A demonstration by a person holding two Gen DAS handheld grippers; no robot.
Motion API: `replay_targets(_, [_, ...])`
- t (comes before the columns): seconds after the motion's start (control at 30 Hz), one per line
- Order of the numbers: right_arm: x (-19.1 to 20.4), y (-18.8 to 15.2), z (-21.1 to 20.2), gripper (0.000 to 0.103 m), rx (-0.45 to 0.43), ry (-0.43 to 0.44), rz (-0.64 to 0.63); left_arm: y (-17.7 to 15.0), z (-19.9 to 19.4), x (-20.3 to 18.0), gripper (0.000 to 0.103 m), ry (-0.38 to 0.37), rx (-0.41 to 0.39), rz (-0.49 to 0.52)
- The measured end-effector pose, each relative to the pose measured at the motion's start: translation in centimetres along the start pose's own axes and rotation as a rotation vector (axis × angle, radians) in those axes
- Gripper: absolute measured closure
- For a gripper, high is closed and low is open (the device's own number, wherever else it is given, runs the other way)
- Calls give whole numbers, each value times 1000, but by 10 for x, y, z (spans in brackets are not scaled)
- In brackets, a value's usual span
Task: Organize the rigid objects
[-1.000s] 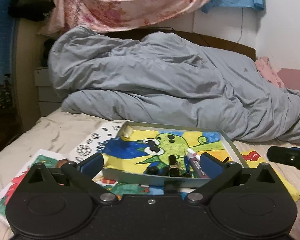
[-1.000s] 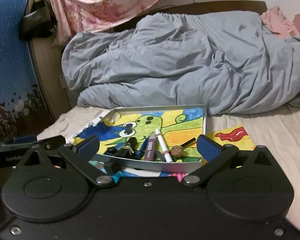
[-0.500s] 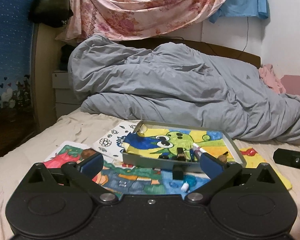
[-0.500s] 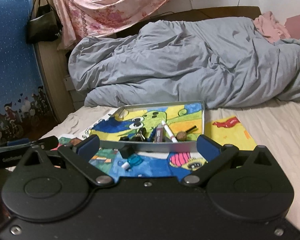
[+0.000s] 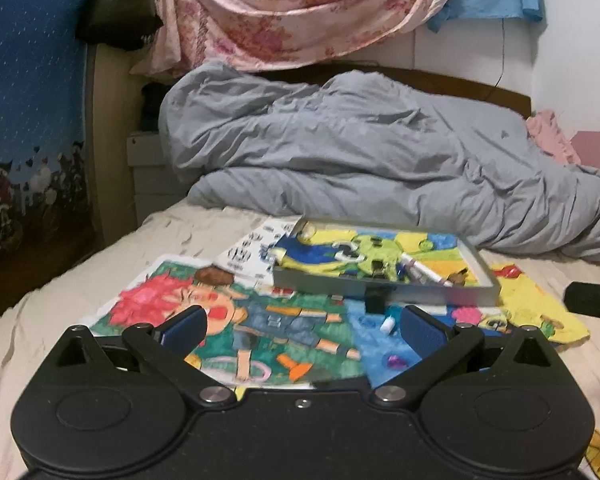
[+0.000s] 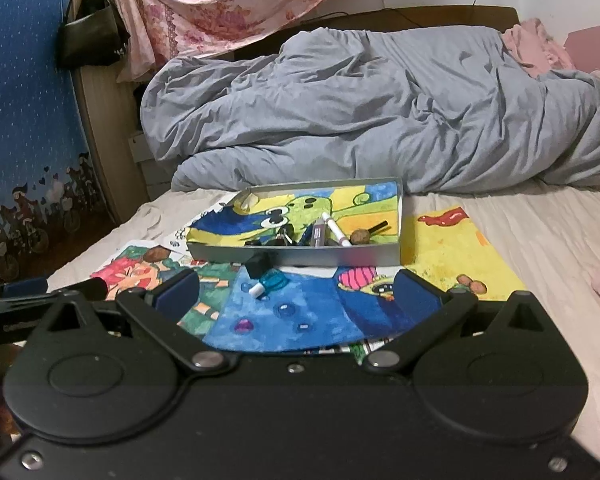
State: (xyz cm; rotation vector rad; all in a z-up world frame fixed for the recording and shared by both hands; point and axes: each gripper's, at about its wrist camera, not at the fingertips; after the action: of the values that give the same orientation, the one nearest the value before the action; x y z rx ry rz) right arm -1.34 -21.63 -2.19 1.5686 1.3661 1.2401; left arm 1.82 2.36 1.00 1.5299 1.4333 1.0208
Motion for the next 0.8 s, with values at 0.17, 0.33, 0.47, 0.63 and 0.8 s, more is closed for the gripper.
replay_targets(0.17, [3,-9,-8,0,15,-11,-16,-4,-4,0,1,6,-1,17])
replay_targets(0.33, [5,-14,-11,0,27,-26,-22,-5,-12,-3,1,-9,-13,38])
replay_targets(0.47, [7,-16,-12,0,34,-24,-27,-7,-14,-4,1,-12,-14,39])
replay_targets(0.63, [7,-16,-9,0,45,-23,-26,-7,-14,-4,1,-12,-13,37])
replay_targets(0.8, [6,-16,-9,0,52,-20,-26,-9,-15,-7,1,-12,-9,42])
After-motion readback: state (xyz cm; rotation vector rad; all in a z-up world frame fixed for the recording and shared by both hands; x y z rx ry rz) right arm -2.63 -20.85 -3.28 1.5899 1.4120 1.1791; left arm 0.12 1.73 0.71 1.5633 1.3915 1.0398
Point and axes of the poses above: each gripper's, at about its wrist camera, not at the fingertips, and z roughly the way its jaws point, x to its left, y to its top, and after that the axes turned 4 degrees about z, right-handed
